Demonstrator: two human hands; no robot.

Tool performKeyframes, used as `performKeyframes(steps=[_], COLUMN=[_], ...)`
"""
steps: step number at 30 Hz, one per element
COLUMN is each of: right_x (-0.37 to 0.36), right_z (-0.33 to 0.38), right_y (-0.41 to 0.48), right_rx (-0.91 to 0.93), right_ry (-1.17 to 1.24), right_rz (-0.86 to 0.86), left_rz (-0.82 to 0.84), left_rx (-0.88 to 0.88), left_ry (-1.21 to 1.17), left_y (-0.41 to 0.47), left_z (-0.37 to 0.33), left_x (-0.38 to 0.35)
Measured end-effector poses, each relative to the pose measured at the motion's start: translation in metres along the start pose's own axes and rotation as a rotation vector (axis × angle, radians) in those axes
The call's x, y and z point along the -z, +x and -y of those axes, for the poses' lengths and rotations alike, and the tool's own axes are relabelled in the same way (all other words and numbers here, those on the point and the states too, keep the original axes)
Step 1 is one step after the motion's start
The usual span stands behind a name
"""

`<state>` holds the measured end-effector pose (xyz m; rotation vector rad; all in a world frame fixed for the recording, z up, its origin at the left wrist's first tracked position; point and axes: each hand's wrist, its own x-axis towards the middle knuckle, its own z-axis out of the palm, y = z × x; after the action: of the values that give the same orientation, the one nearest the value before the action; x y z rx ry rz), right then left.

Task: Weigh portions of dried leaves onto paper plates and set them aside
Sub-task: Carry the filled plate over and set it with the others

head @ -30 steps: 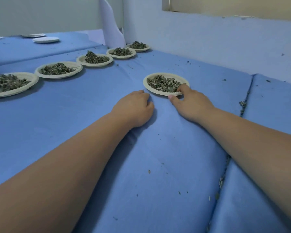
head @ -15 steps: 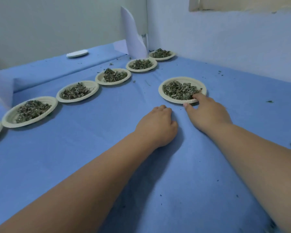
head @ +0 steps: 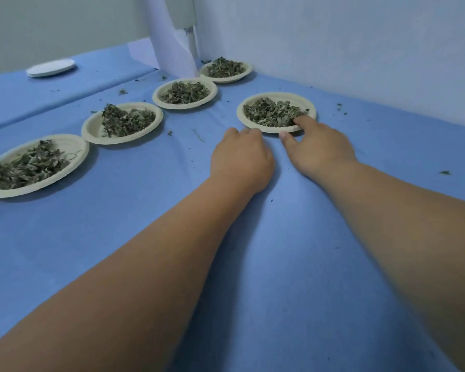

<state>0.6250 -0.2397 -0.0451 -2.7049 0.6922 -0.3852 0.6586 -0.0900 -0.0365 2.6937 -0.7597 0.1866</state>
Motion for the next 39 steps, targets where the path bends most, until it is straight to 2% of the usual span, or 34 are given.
performKeyframes(steps=[3,9,20,31,37,39], right_x=[-0.006,-0.021,-0.032,-0.033,-0.029,-0.032], right_z=[0.008,0.022,0.027,0.025,0.018,0.020], right_y=[0.029,0.083,0.133,0.133,0.124,0.122], right_rx=[-0.027,-0.070,-0.092,-0.147,0.007,0.035], right_ry=[0.024,0.007,-0.014,-0.004,-0.201,-0.230], right_rz=[0.004,-0.001,0.002,-0.025,0.146,0.151], left_rz=[0.047,0.143,0.124,0.126,0.126,0.120], left_rx=[-0.069,-0.043,-0.049,-0.060,-0.060,-0.061], left_ry=[0.015,0.055,0.024,0.015,0.002,-0.011], left_y=[0.008,0.016,0.008,0.006,0.004,0.001], left_z=[0.005,0.013,0.010,0.010,0.009,0.010], left_x=[-0.011,-0.013,-0.017,-0.017,-0.015,-0.014])
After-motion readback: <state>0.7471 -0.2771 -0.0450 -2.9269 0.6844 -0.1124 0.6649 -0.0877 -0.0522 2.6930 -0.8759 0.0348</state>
